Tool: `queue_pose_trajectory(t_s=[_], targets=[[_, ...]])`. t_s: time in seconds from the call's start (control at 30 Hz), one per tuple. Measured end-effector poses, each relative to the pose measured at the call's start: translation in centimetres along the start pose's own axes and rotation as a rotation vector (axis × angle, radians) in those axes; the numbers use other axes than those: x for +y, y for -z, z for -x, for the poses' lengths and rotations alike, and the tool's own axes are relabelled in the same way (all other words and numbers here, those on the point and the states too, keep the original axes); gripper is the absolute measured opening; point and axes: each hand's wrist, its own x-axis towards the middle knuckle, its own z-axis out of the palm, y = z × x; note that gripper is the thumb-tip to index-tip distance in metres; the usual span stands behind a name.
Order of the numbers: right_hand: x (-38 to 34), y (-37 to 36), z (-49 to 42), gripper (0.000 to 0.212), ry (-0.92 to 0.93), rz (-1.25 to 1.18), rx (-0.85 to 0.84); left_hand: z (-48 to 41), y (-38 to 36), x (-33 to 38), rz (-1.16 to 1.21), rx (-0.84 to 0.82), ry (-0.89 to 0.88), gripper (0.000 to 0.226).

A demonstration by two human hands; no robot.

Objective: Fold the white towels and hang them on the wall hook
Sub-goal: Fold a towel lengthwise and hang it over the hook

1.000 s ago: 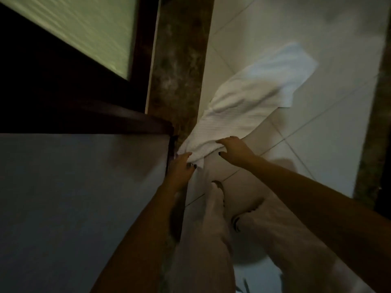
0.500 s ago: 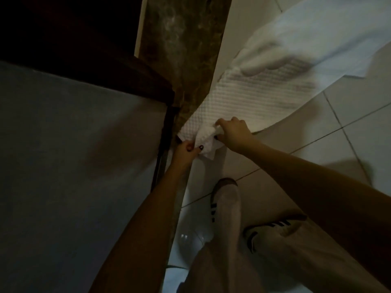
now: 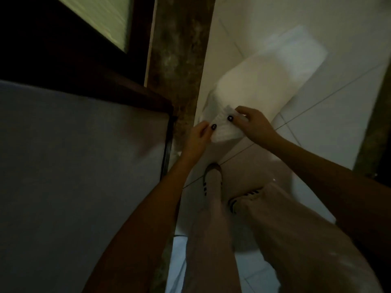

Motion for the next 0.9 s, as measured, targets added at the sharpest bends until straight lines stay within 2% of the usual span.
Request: queue_pose_trajectory(t_s=[0.1,0.27,0.33,0.4,0.57,0.63,0.77,0.9], targets=[[-5.7,5.3,4.6,0.026,0.026,-0.060,0.105,3.1,0.6,7.6,-0.031,-0.079,-0.057,0.025],[-15.0,13.5,13.7,0.020,0.052,-0.203,0.253,8.8,2.1,18.9,-0.144,-0.261,-0.037,0.035],[-18.2,16.3,17.8,0.018,0.072,-0.236,0.323,11.7,2.6,22.6,-0.164,-0.321,-0.045,0.031],[-20.7,18.8,21.9,0.018,0.076,-0.273,0.405,14.4,2.8,25.8,-0.189,-0.371,-0.058,0.026],[-25.5,23.6,30.5,0.016,0.063,-0.352,0.616,19.8,2.0,31.5,-0.336,-0.461,-0.085,0.029],[-26.7,25.1,33.4,0.026,0.070,-0.412,0.698,21.8,1.2,32.7,-0.411,-0.517,-0.098,0.033],[-27.7,27.7,39.7,0.021,-0.002,-0.524,0.946,25.8,-0.5,36.4,-0.349,-0.551,-0.159,0.021],[-26.5,30.0,45.5,0.031,-0.129,-0.503,1.334,27.4,-3.1,43.5,-0.493,-0.606,-0.408,0.034]])
